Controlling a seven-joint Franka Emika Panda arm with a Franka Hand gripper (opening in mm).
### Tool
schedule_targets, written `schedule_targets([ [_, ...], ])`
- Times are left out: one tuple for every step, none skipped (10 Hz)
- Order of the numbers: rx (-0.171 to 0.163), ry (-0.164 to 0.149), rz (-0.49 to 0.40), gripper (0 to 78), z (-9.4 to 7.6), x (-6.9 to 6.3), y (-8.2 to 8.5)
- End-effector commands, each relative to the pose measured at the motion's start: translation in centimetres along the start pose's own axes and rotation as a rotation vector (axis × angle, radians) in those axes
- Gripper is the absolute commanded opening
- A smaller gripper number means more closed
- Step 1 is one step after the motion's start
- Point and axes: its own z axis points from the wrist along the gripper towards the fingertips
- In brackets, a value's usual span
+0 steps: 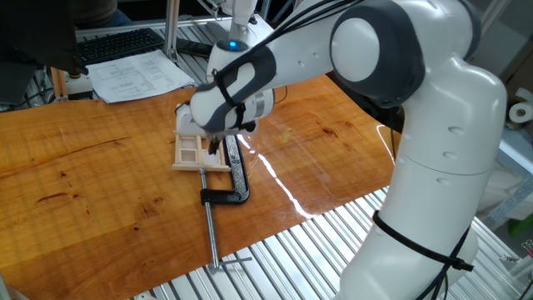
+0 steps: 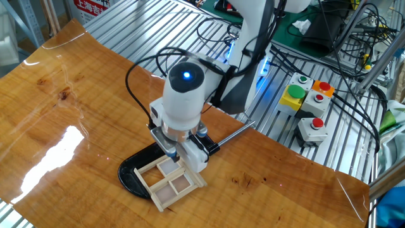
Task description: Open a sliding window
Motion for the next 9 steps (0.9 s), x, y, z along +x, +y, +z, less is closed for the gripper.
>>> schedule_targets([
  [0.007,0.025,-0.06,0.0,-2.4,-0.5,-0.9],
  [0.01,0.035,-0.077,0.0,-2.9,-0.5,-1.0],
  [0.011,0.039,-0.084,0.0,-3.0,-0.5,-1.0],
  [0.013,0.041,-0.096,0.0,-3.5,-0.5,-0.8],
  [0.015,0.04,-0.1,0.0,-3.8,-0.5,-0.8],
  [0.013,0.041,-0.104,0.0,-4.0,-0.6,-0.8],
  [0.015,0.043,-0.113,0.0,-4.2,-0.7,-0.8],
  [0.016,0.041,-0.115,0.0,-4.2,-0.7,-0.8],
  [0.017,0.042,-0.117,0.0,-4.2,-0.7,-0.8],
])
